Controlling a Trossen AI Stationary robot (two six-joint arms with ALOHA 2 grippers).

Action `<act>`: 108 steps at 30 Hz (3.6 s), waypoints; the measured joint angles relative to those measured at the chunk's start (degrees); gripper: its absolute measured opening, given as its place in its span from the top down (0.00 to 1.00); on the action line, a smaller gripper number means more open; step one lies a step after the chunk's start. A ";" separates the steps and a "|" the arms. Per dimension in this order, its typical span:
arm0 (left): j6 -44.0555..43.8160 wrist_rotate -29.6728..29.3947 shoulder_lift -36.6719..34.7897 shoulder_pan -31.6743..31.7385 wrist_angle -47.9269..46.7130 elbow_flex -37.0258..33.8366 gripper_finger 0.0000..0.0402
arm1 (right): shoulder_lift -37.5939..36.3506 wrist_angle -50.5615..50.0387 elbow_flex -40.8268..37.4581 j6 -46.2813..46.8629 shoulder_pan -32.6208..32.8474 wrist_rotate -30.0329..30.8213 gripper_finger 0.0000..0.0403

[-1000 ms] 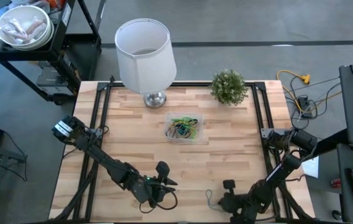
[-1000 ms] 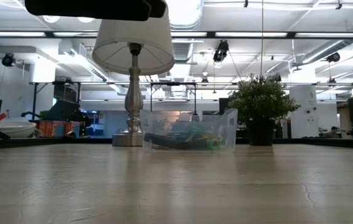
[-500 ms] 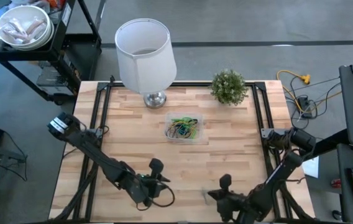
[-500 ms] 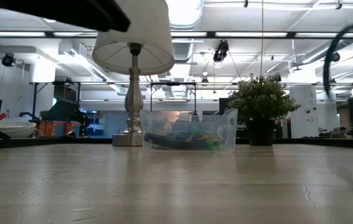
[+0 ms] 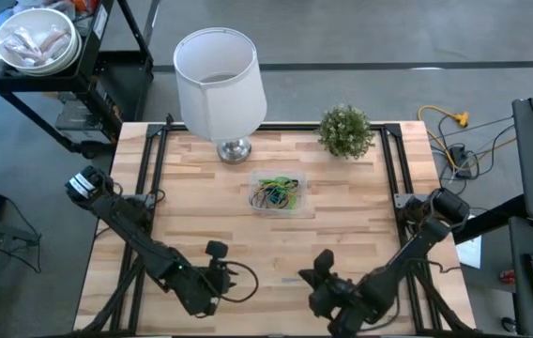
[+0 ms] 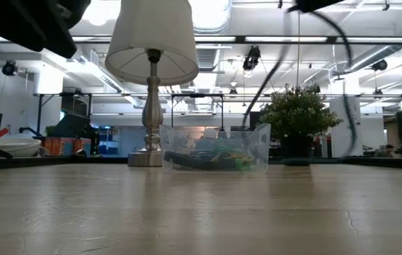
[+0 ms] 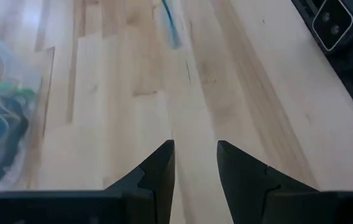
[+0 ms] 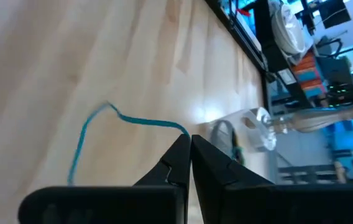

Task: Pick and place rubber bands into bin
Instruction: Put the blue rubber band into the transparent bin, then return to Home Position

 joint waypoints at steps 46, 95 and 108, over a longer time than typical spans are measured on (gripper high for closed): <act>-20.27 -0.40 1.79 -3.50 1.24 -0.91 0.74 | -4.13 5.85 -0.56 -21.62 -48.75 -29.40 0.98; 43.07 -11.49 -15.21 6.22 18.21 0.50 0.74 | -36.25 -4.12 -2.99 -9.12 -22.23 -34.69 0.76; 48.70 24.00 -28.46 36.42 19.46 -0.84 0.74 | -47.82 -1.10 -8.79 -12.41 -15.32 -32.70 0.76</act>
